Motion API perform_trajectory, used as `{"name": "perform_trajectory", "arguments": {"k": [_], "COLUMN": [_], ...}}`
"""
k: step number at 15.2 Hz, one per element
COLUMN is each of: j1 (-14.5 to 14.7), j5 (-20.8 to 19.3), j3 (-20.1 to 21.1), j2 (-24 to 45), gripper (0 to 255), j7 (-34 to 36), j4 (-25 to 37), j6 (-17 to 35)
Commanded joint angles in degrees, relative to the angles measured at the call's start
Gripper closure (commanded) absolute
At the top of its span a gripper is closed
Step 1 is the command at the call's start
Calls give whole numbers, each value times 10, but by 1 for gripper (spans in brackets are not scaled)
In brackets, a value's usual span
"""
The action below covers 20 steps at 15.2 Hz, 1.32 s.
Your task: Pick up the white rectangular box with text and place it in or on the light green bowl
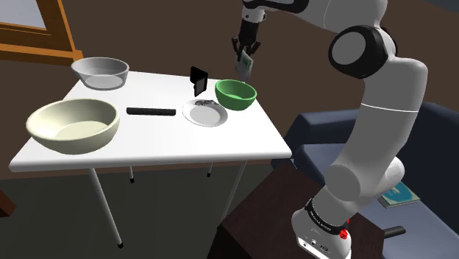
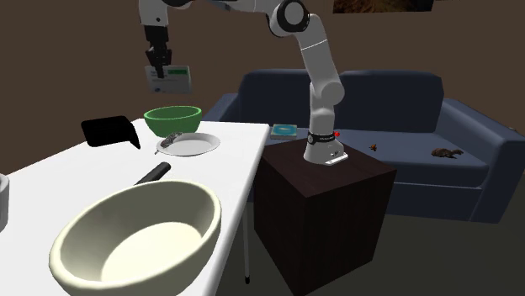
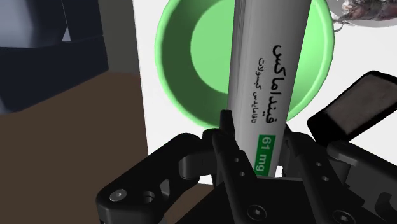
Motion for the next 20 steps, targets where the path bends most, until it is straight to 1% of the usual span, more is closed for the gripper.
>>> {"name": "perform_trajectory", "arguments": {"k": [1, 14, 20], "j1": [-1, -7, -7], "j5": [0, 0, 0], "j3": [0, -1, -1], "j2": [-1, -11, -11], "gripper": [255, 255, 255], "j7": [0, 6, 6], "j4": [-17, -132, -132], "j6": [16, 121, 121]}}
